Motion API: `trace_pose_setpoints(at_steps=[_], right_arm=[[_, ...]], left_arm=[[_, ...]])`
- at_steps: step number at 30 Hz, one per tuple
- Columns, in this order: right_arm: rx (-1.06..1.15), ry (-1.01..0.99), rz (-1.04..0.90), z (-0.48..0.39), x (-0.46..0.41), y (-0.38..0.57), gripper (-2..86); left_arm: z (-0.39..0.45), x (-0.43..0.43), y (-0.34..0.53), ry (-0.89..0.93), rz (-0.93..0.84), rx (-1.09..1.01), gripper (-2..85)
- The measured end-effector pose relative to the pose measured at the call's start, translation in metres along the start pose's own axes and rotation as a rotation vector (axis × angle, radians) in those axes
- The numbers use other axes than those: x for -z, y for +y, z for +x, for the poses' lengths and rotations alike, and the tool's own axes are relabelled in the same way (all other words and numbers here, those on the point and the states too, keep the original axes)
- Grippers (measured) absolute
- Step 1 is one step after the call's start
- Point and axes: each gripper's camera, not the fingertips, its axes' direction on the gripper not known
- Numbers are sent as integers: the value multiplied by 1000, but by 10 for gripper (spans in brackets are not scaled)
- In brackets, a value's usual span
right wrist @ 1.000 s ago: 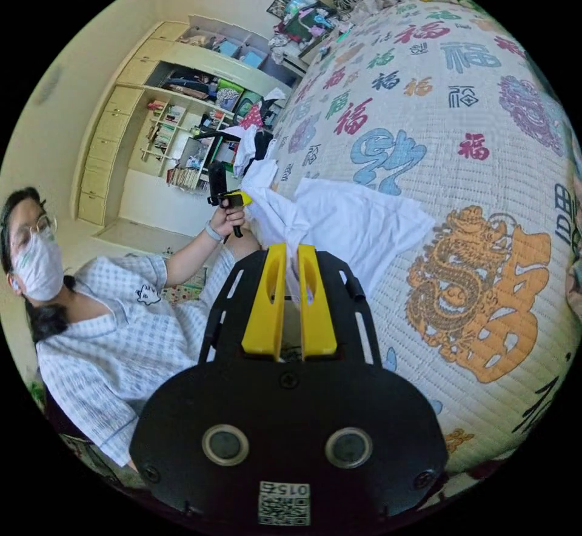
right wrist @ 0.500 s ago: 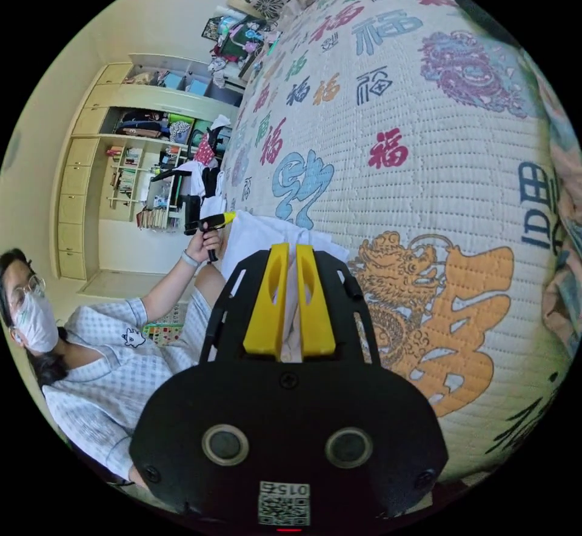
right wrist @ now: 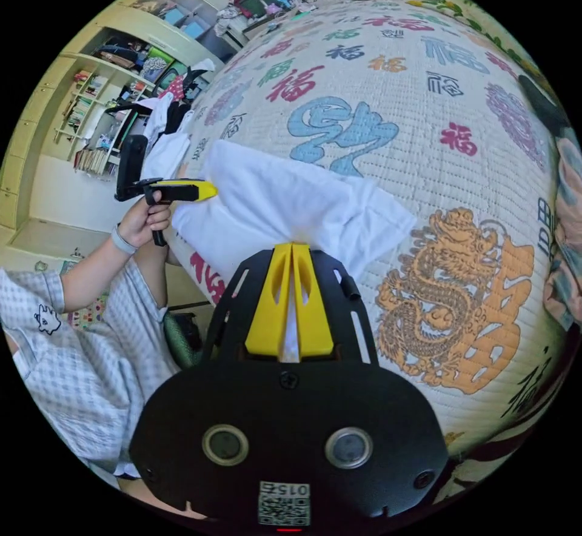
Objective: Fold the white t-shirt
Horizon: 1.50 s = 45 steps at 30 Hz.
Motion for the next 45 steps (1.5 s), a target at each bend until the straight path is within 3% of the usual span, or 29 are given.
trace_pose_setpoints(at_steps=[7, 10, 13, 22, 28, 31, 34, 45], right_arm=[[-177, -95, 103, 62, 27, 20, 5], [-164, -289, 200, 83, 43, 31, 49], [-227, -424, 157, 111, 29, 28, 143], [-225, -724, 109, 151, -38, -21, 155], [-182, -794, 72, 157, -67, -50, 137], [-181, -805, 74, 158, -81, -59, 124], [-172, -821, 84, 156, -98, -69, 113], [-190, -770, 86, 130, -148, -96, 56]], left_arm=[[-9, 62, 14, -134, 21, 55, 12], [-20, 93, 25, -37, 54, 83, 93], [-36, 98, 29, 35, -15, 115, 135], [-72, 103, 30, 308, -81, 177, 173], [-77, 124, 42, 522, -48, 174, 169], [-68, 127, 45, 431, -83, 155, 160], [-61, 123, 45, 492, -80, 148, 147], [-10, 135, 59, 442, -134, 103, 66]])
